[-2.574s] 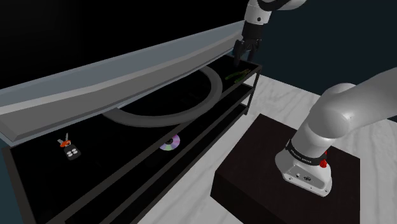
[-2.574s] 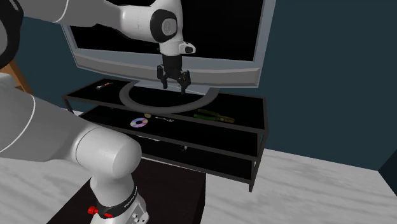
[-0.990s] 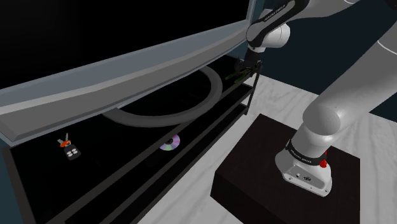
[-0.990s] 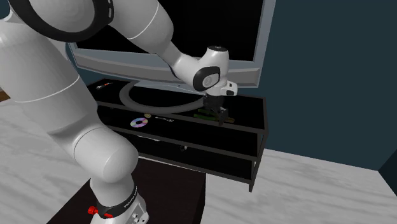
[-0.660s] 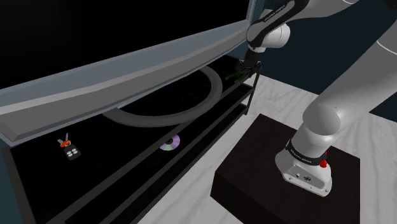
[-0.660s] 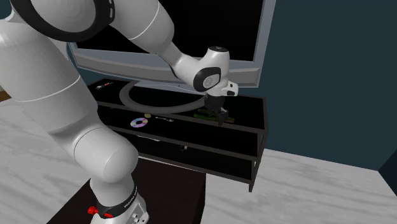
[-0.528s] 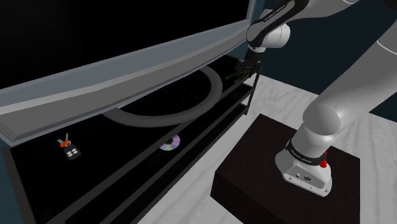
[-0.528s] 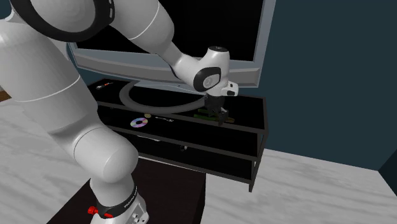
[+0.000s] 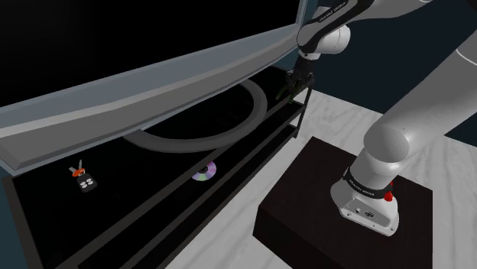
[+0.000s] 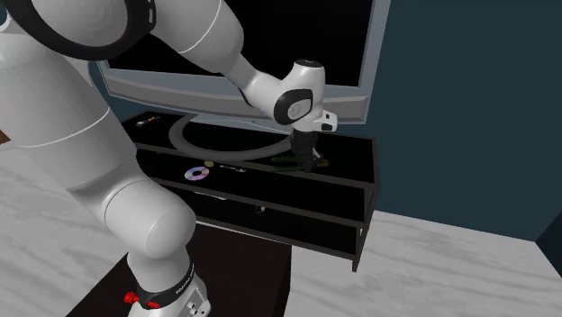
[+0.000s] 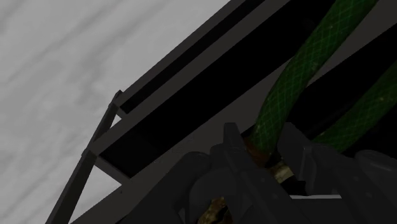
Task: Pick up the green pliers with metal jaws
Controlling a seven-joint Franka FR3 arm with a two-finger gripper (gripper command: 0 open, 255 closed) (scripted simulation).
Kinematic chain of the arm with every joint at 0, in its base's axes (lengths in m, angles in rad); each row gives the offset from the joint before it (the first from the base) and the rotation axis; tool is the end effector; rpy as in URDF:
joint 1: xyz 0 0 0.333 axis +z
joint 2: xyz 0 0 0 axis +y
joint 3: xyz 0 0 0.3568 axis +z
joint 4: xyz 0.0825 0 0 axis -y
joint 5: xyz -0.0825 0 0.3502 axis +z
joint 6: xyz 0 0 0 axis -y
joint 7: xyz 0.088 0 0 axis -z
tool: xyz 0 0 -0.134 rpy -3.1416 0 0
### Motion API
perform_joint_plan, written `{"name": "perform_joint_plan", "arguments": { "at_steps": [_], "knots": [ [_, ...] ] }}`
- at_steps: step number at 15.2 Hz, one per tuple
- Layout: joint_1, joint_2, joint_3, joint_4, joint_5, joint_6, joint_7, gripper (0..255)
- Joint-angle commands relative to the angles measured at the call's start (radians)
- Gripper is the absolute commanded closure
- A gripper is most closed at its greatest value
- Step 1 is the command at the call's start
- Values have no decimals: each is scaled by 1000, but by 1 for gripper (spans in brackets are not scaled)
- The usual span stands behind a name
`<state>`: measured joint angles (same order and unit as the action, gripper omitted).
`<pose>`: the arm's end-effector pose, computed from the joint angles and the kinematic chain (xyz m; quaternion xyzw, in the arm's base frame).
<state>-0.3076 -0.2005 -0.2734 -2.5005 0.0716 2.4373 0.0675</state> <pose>0.3610 -0.2372 0.4035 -0.9365 0.3410 -0.0752 0.0339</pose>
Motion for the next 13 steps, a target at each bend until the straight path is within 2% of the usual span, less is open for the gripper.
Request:
{"name": "perform_joint_plan", "arguments": {
  "at_steps": [1, 11, 13],
  "knots": [
    [-1, -17, 4, 11, -8, -29, 8, 255],
    [-10, -91, 18, 84, -38, -174, 41, 255],
    [-10, -92, 18, 85, -38, -176, 41, 255]
  ]
}}
